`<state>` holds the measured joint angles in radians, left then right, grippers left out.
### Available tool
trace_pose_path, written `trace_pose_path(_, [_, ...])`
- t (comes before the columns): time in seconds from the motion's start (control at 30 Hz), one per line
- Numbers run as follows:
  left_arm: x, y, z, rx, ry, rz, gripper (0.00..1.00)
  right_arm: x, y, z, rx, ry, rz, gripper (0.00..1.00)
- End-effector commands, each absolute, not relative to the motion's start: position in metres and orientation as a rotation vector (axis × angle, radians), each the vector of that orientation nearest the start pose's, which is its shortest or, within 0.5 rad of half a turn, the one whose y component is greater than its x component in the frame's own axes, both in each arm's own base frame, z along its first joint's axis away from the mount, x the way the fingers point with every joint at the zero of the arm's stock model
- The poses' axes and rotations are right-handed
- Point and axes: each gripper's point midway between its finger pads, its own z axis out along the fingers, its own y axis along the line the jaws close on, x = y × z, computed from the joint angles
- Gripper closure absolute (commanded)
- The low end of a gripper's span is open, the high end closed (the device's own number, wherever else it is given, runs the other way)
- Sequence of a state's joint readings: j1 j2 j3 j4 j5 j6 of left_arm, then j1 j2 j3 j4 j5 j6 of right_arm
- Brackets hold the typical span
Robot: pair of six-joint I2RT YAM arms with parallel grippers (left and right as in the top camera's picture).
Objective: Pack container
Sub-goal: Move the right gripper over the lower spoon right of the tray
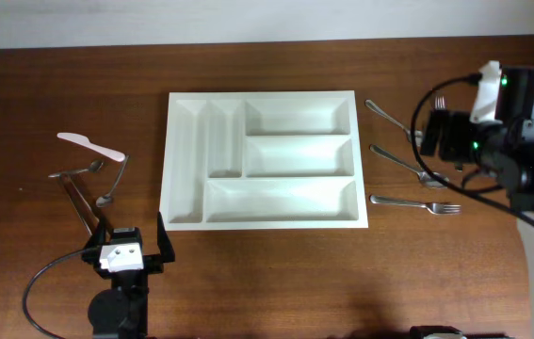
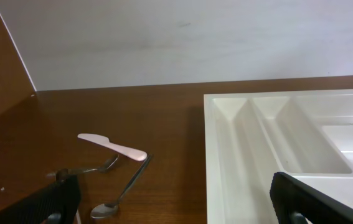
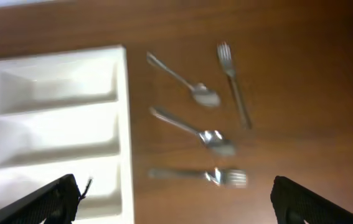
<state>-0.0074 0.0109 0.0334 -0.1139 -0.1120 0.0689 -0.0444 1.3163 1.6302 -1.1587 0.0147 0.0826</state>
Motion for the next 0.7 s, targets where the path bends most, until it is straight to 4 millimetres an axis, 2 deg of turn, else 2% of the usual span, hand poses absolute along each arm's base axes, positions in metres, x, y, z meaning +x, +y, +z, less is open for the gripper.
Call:
trace_pose_path(0.0, [0.244,0.017,0.158,-0.004,1.663,0.153,0.01,0.336,-0.03,0.326,0.182,2.367,0.046,0.01])
trace_pose_path(0.07, [0.244,0.017,0.158,-0.004,1.663,0.154,0.01,0.338,-0.052,0.317,0.223,2.388,0.036,0.01])
trace_pose_path(0.17, [0.244,0.017,0.158,-0.004,1.663,0.153,0.01,0.341,-0.071,0.301,0.194,2.417,0.098,0.01])
trace_pose_path(0.27, [0.244,0.017,0.158,-0.004,1.663,0.154,0.01,0.346,-0.093,0.276,0.26,2.444,0.199,0.01])
trace_pose_path(0.33, [0.244,0.017,0.158,-0.004,1.663,0.153,0.01,0.35,-0.107,0.247,0.336,2.475,0.303,0.01])
trace_pose_path(0.5, [0.244,0.017,0.158,-0.004,1.663,0.154,0.01,0.357,-0.117,0.184,0.422,2.563,0.449,0.01])
trace_pose_path(0.6, [0.244,0.017,0.158,-0.004,1.663,0.153,0.01,0.362,-0.115,0.133,0.466,2.637,0.547,0.01])
trace_pose_path(0.67, [0.244,0.017,0.158,-0.004,1.663,0.153,0.01,0.365,-0.116,0.115,0.486,2.666,0.57,0.01])
